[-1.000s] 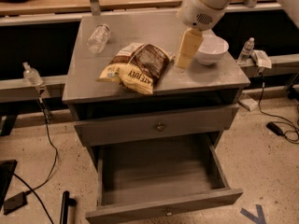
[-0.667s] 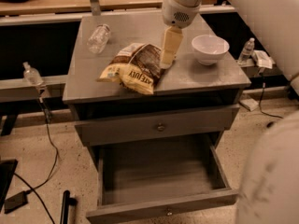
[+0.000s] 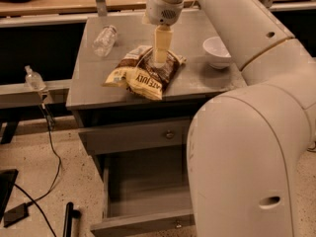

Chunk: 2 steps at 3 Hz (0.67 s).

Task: Place brown chip bag into middle drawer

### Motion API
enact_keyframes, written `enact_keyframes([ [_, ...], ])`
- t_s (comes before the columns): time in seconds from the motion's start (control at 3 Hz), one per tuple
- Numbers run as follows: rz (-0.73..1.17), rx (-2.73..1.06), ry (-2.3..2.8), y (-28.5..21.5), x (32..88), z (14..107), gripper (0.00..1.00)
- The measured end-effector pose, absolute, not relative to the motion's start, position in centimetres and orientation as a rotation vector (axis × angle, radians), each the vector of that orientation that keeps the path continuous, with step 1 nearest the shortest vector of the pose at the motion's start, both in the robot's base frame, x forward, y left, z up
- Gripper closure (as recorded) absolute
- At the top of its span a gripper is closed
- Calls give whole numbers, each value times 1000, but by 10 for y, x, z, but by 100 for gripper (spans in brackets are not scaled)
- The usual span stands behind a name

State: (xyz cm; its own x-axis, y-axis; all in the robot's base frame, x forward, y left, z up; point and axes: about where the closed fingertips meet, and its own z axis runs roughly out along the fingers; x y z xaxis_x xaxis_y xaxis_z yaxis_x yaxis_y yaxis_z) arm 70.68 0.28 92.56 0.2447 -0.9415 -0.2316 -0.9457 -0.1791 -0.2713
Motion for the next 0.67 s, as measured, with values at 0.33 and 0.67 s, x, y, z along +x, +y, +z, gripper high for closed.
enact_keyframes([
  [0.33,10,-2154,1725,8,713,924,0],
  [0.67,100,-2284,1564,33,715,907,0],
])
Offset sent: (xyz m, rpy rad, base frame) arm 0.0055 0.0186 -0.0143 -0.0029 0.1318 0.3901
